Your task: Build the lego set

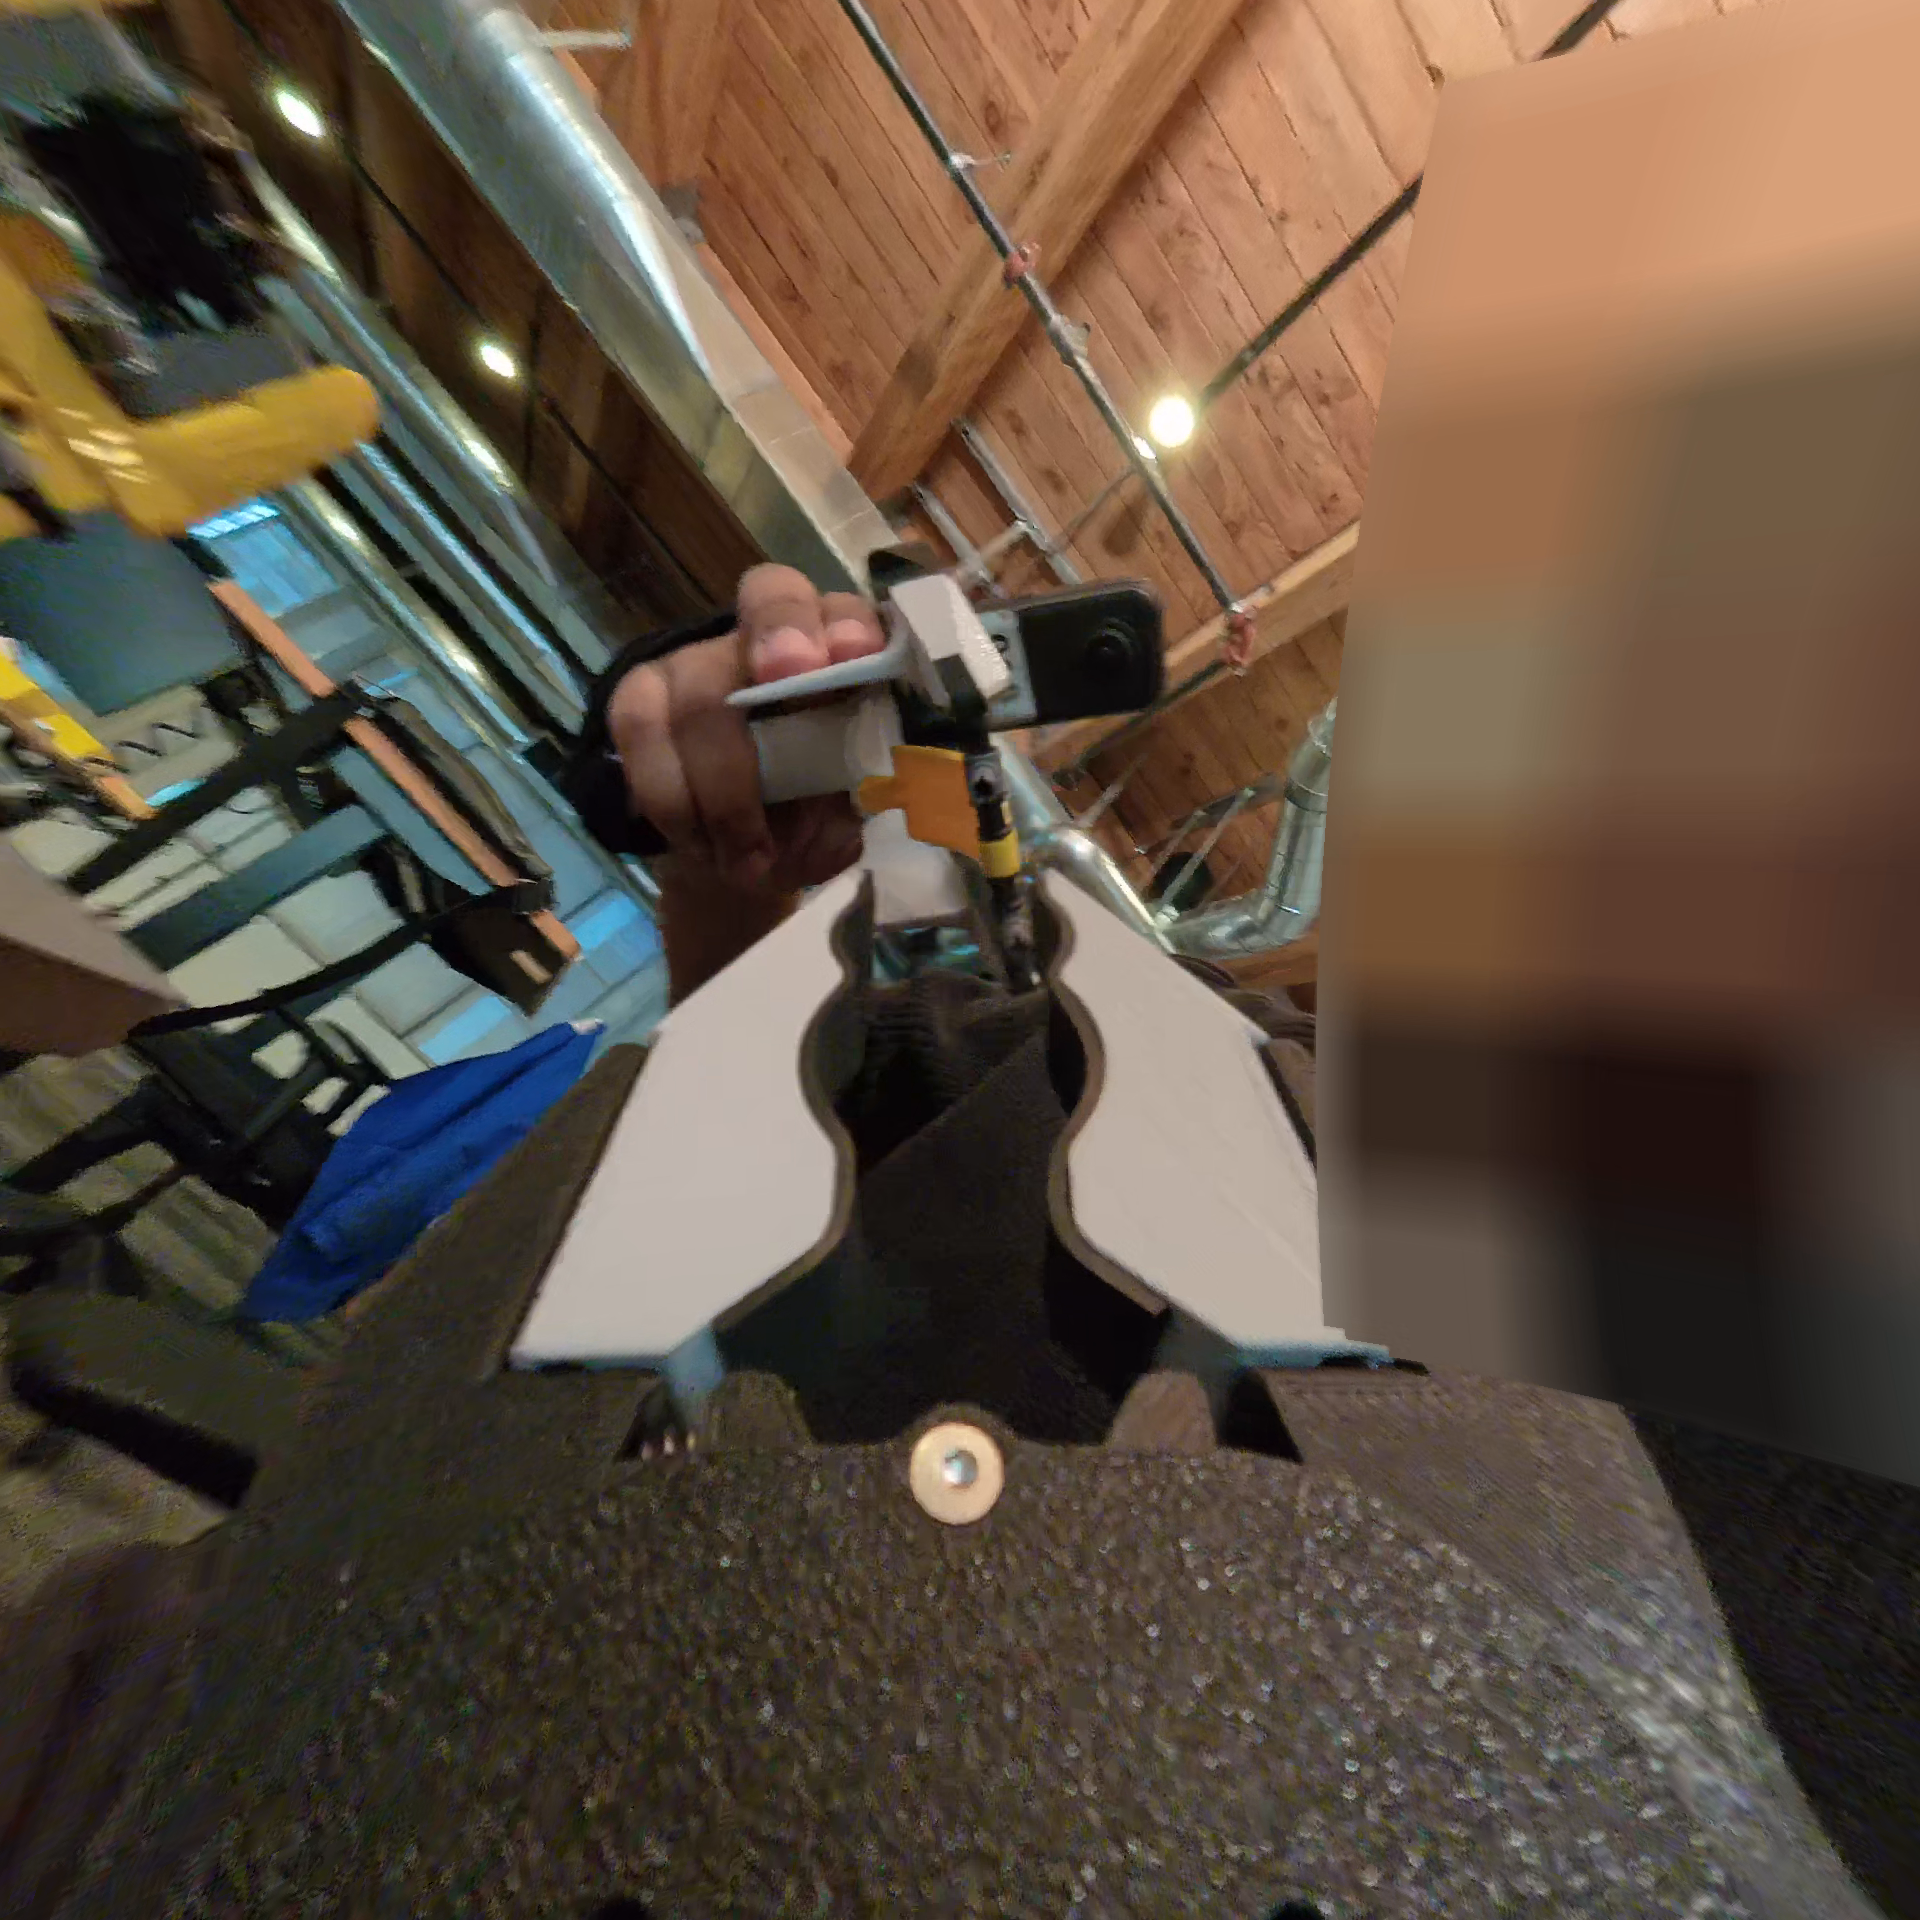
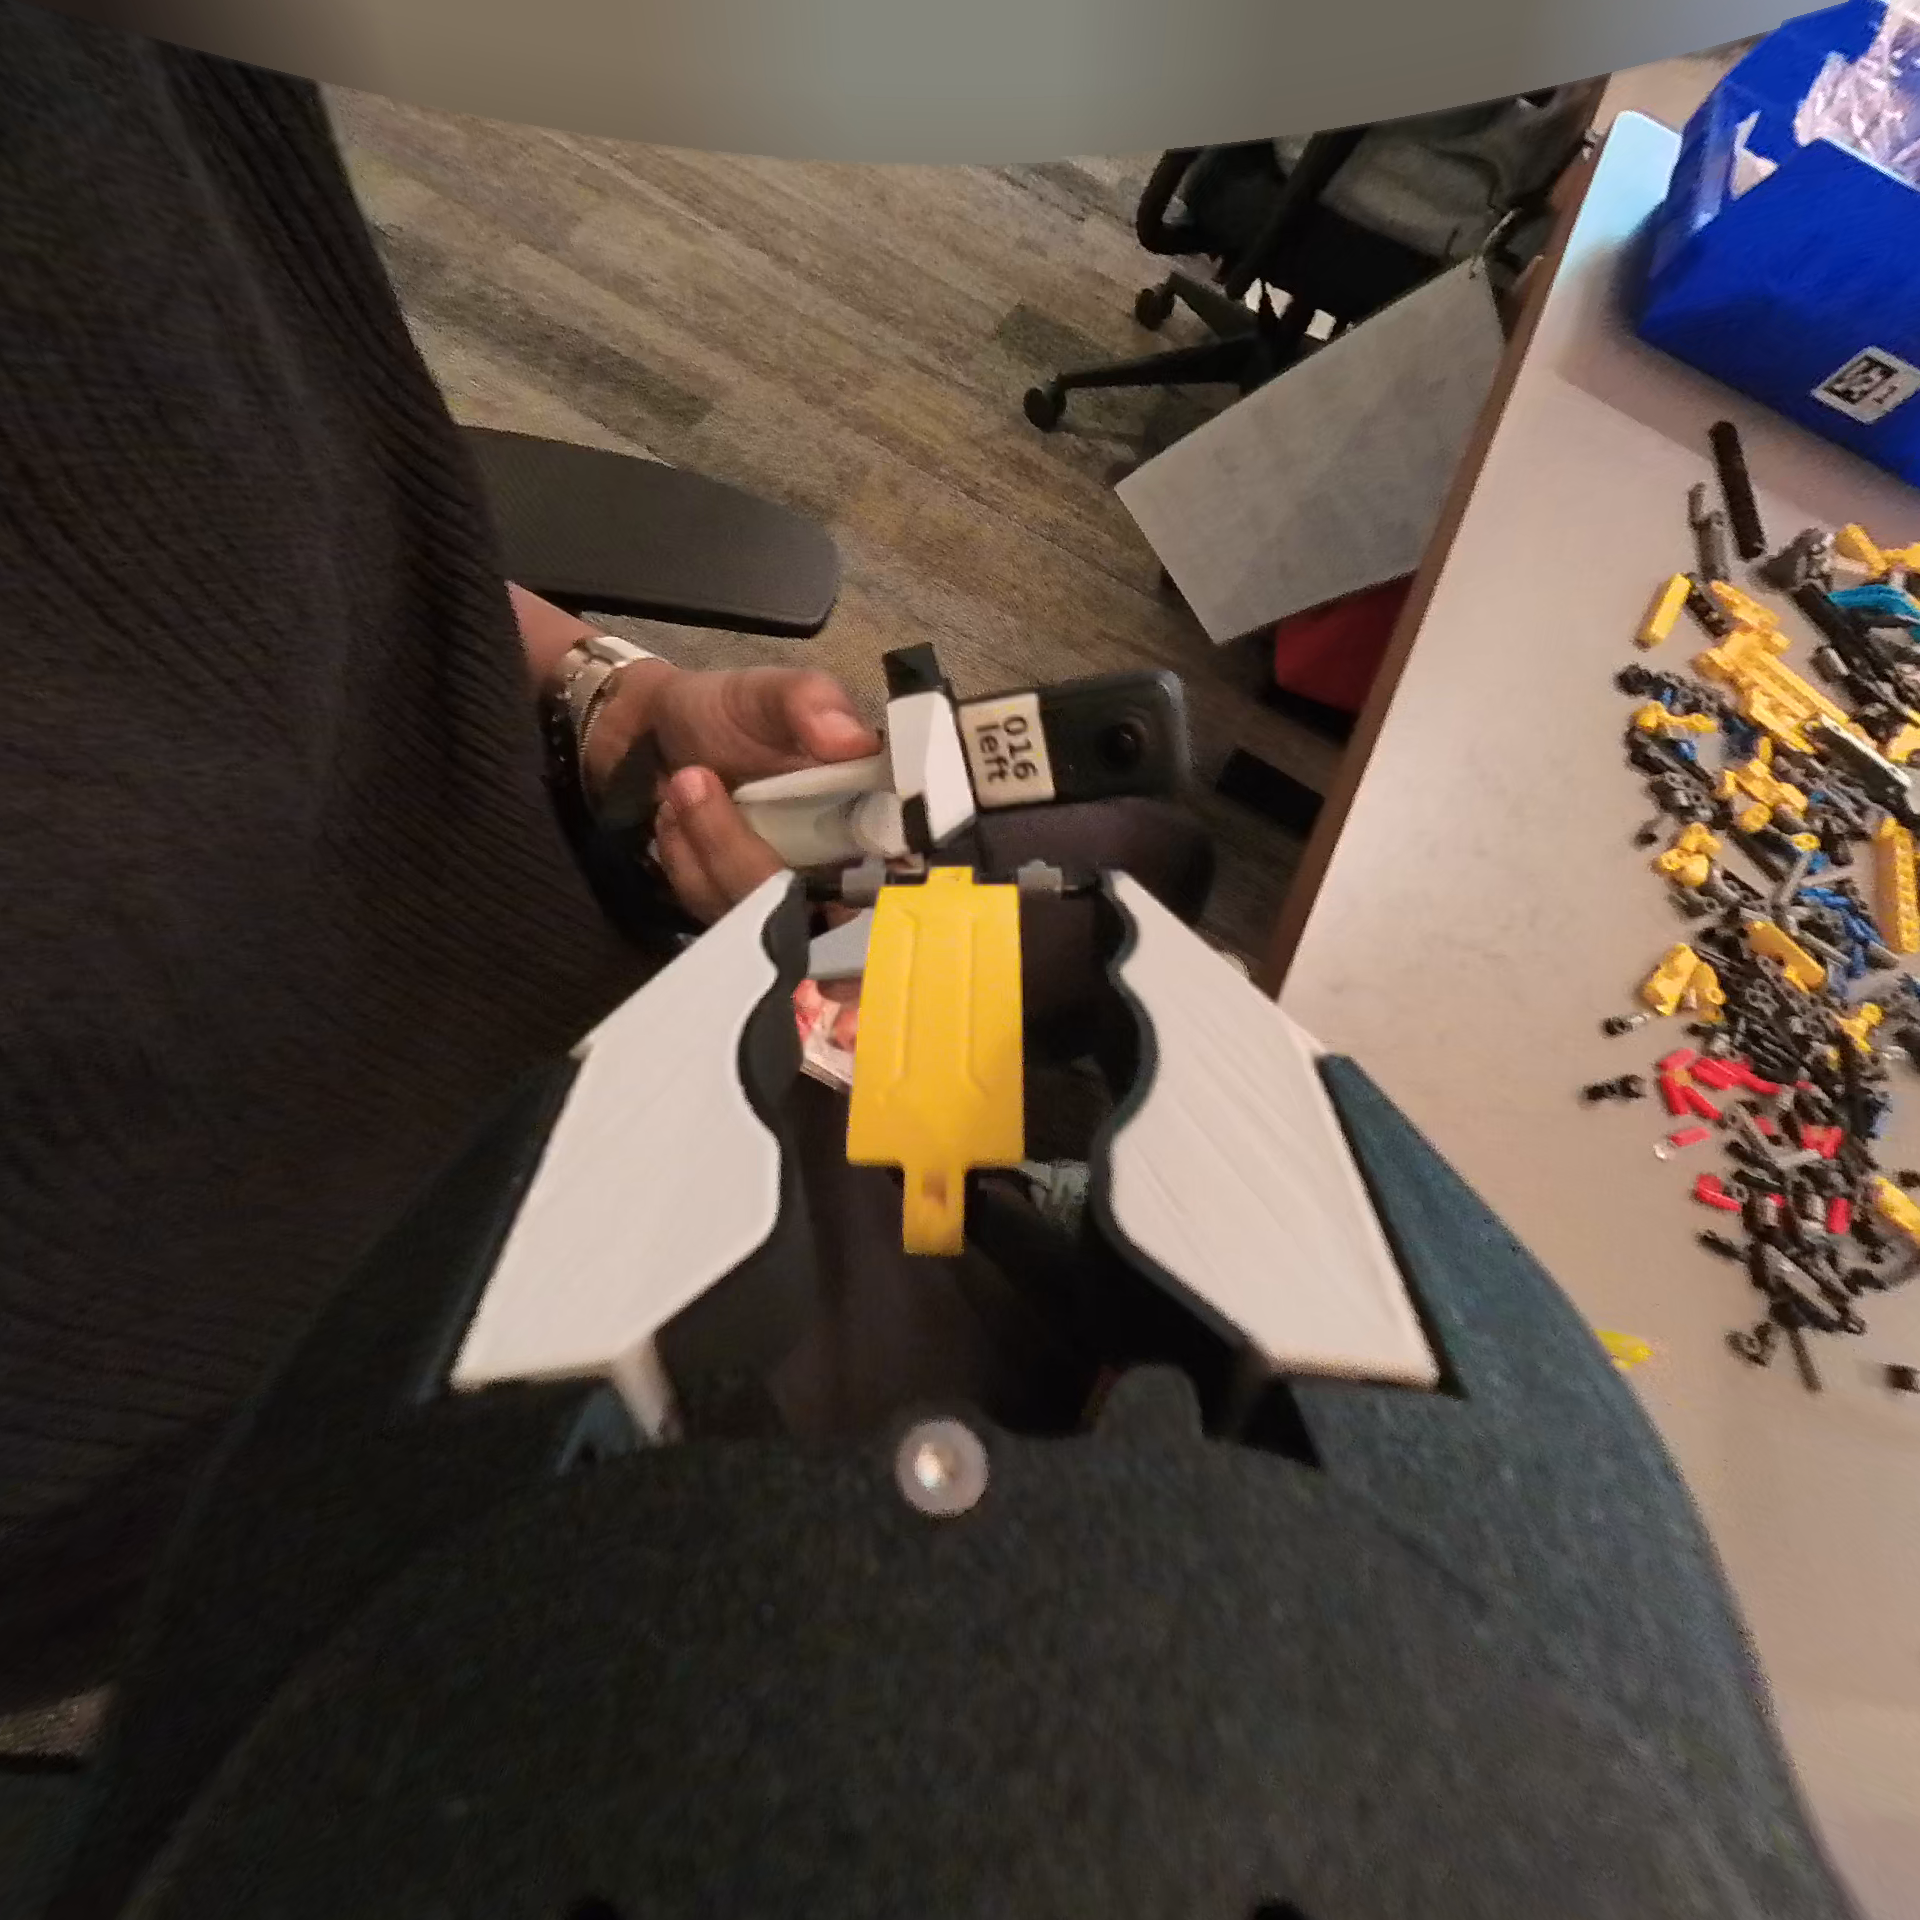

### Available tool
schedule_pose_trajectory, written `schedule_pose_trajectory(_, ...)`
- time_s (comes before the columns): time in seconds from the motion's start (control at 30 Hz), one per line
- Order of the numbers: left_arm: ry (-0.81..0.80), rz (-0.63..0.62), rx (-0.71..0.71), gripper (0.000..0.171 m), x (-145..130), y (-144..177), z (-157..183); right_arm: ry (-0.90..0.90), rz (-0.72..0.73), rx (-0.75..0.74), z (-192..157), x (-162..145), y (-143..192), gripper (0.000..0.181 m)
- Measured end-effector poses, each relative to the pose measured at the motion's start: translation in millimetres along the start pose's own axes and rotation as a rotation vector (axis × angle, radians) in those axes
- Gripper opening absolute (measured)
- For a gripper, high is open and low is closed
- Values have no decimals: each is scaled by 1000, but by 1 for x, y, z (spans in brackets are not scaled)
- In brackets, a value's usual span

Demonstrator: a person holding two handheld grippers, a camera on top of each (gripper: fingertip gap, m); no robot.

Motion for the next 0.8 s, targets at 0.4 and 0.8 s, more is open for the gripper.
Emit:
schedule_pose_trajectory(0.4, -142, 121, 571, 35, 13, 49, -57, 180, -546, 14, 75, -30, -21, 54)
schedule_pose_trajectory(0.8, -143, 265, 717, 39, 23, 42, -93, 250, -846, 251, 101, -61, -53, 54)
Point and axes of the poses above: each gripper's, where its closed fingertips meet, y back along the fingers, x out of its top, z = x × y across the jaws, the point moved 7 cm from there along y, back along the fingers, and after that the axes turned 1 degree about -y, right-handed, at the moved point
